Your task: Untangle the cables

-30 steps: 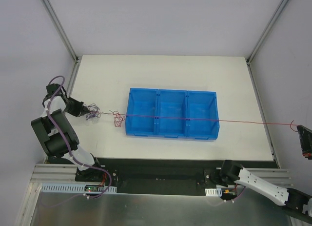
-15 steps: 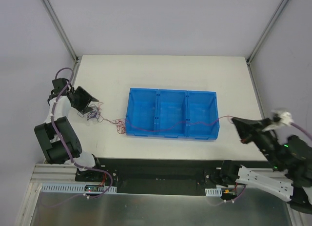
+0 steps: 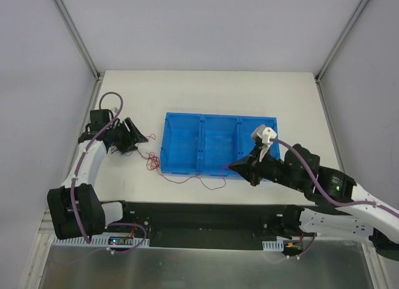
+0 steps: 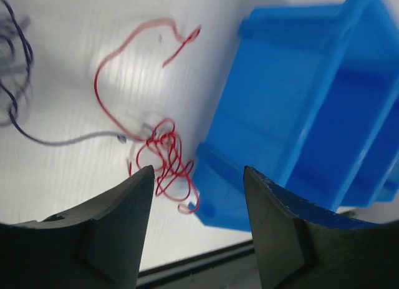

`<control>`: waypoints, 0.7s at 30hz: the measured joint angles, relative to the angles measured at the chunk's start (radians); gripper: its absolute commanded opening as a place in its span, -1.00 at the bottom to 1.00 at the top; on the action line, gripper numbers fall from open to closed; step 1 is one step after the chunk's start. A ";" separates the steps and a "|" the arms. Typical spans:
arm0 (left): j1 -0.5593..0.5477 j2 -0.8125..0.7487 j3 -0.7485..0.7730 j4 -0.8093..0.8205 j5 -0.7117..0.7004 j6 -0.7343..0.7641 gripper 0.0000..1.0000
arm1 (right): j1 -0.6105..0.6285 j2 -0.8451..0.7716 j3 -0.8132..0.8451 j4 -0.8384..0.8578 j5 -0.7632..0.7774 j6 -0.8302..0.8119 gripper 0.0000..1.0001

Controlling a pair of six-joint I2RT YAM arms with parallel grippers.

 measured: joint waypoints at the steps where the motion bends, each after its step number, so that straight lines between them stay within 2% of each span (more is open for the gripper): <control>1: -0.013 0.000 -0.027 -0.002 0.003 0.000 0.18 | 0.000 0.005 0.004 0.014 -0.026 -0.001 -0.99; 3: -0.045 -0.006 -0.100 -0.017 0.004 -0.007 0.10 | 0.000 0.029 0.024 0.045 -0.077 -0.001 -0.99; 10: -0.076 -0.141 -0.282 -0.060 0.016 -0.140 -0.58 | 0.000 0.159 0.119 0.150 -0.145 -0.001 -0.99; 11: -0.076 -0.178 -0.306 -0.062 0.015 -0.166 -0.58 | 0.000 0.172 0.130 0.161 -0.146 -0.001 -0.99; 14: -0.076 -0.251 -0.343 -0.071 -0.008 -0.215 -0.22 | 0.000 0.185 0.145 0.177 -0.146 -0.001 -0.99; 15: -0.076 -0.266 -0.348 -0.072 -0.017 -0.230 -0.17 | 0.000 0.184 0.145 0.183 -0.146 -0.001 -0.99; 18: -0.076 -0.252 -0.348 -0.065 -0.038 -0.255 -0.17 | 0.000 0.176 0.145 0.196 -0.145 -0.001 -0.99; 21: -0.076 -0.186 -0.346 -0.046 -0.041 -0.257 -0.29 | 0.000 0.156 0.141 0.201 -0.144 -0.001 -0.99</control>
